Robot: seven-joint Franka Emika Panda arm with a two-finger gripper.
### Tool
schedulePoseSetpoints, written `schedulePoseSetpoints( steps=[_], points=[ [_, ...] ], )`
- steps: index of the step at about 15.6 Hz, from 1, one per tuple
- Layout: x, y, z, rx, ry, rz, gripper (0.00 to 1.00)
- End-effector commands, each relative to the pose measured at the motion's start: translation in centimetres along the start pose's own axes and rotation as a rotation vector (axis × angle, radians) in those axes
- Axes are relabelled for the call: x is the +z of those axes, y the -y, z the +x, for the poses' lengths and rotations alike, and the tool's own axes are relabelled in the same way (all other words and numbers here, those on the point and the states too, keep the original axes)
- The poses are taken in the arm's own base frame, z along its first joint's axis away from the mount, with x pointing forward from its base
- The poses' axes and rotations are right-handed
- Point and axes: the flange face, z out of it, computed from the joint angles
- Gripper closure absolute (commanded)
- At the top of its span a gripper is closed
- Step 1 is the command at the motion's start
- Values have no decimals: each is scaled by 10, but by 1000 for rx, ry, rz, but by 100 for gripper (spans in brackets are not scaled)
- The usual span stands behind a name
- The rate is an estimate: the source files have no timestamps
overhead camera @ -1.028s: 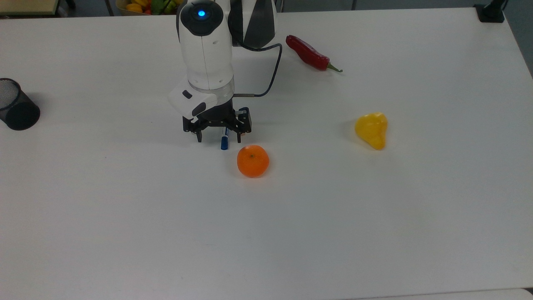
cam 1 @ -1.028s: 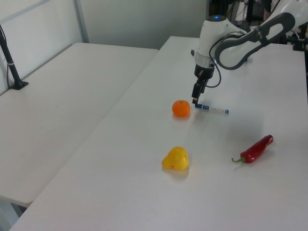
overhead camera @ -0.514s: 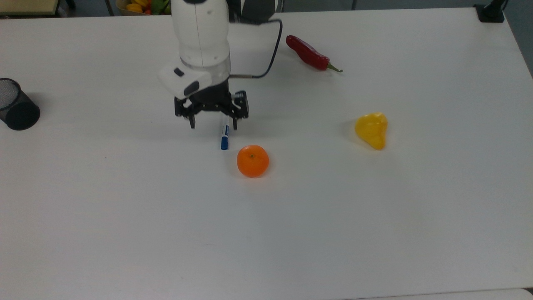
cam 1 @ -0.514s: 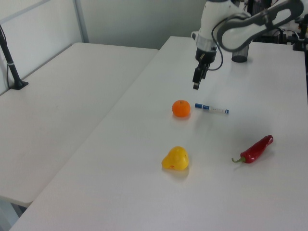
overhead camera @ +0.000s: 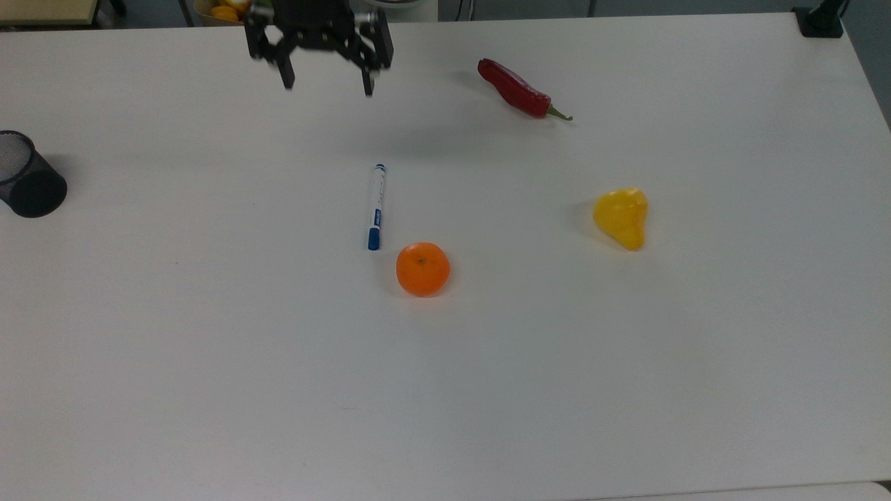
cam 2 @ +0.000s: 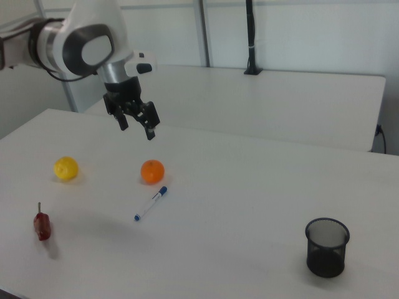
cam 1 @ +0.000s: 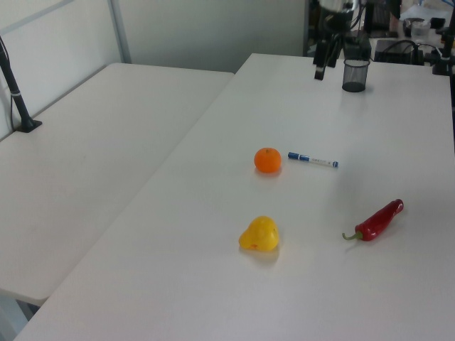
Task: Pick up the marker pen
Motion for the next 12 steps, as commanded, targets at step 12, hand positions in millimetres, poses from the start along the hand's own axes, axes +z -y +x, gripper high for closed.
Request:
schedulePoseSetpoints(
  steps=[12],
  points=[
    [-48,27,-30,-30,34,37,0]
  ],
)
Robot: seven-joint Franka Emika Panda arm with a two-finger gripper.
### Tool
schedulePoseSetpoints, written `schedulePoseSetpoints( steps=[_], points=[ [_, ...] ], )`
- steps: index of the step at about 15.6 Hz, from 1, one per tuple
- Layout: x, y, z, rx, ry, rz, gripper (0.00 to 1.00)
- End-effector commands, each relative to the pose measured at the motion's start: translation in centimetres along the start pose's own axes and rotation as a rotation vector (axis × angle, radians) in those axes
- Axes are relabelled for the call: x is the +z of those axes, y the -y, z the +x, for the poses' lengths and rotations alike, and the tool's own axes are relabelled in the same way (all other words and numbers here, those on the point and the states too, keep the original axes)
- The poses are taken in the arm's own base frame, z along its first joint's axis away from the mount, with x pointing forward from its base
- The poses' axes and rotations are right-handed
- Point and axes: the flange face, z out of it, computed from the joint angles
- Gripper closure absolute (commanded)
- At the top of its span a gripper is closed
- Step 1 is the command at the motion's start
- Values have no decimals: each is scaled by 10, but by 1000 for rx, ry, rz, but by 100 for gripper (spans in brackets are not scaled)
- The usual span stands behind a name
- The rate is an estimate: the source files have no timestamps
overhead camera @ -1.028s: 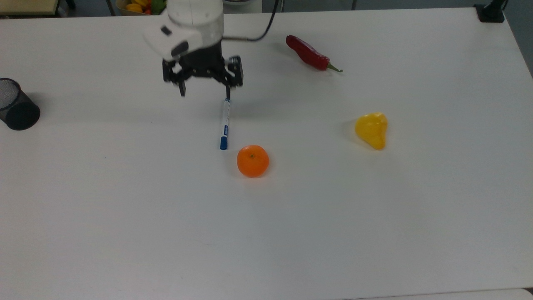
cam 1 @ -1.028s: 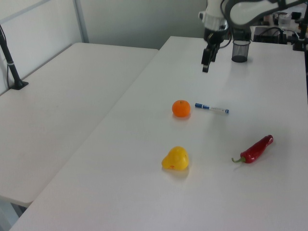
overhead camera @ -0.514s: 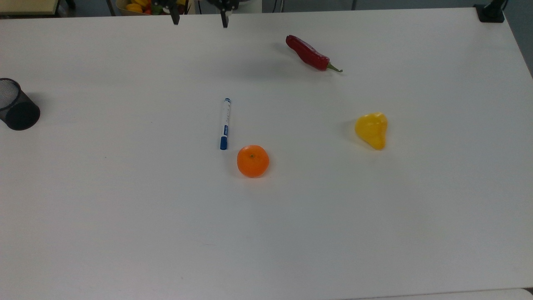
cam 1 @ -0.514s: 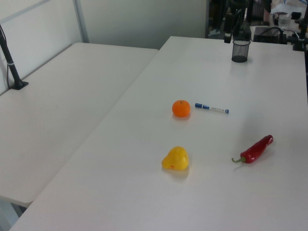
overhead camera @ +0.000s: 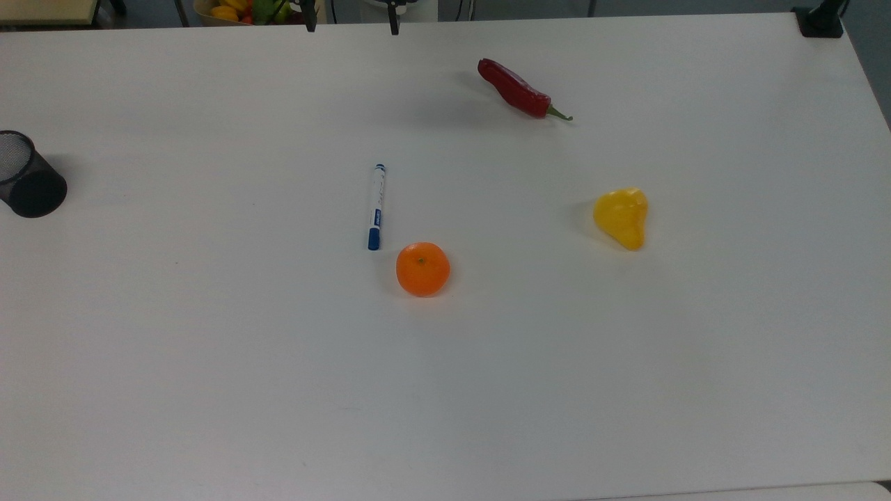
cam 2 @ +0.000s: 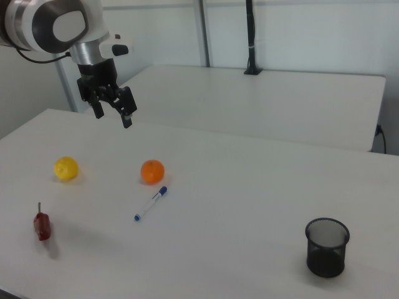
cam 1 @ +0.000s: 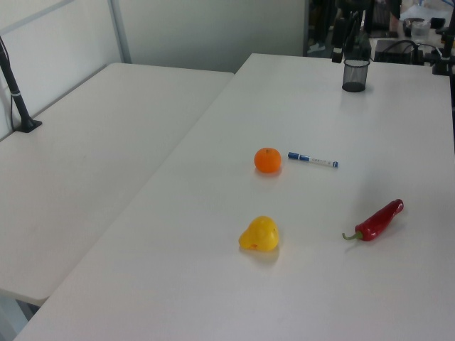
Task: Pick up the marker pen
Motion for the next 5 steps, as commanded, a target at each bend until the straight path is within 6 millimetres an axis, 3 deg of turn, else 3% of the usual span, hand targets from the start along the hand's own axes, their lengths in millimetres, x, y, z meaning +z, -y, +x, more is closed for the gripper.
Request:
schedulePoseSetpoints(
  steps=[1,5],
  points=[
    [-1,1,-3,3,8,15,0],
    [1,4,-2,-8,10,15,0]
  ],
)
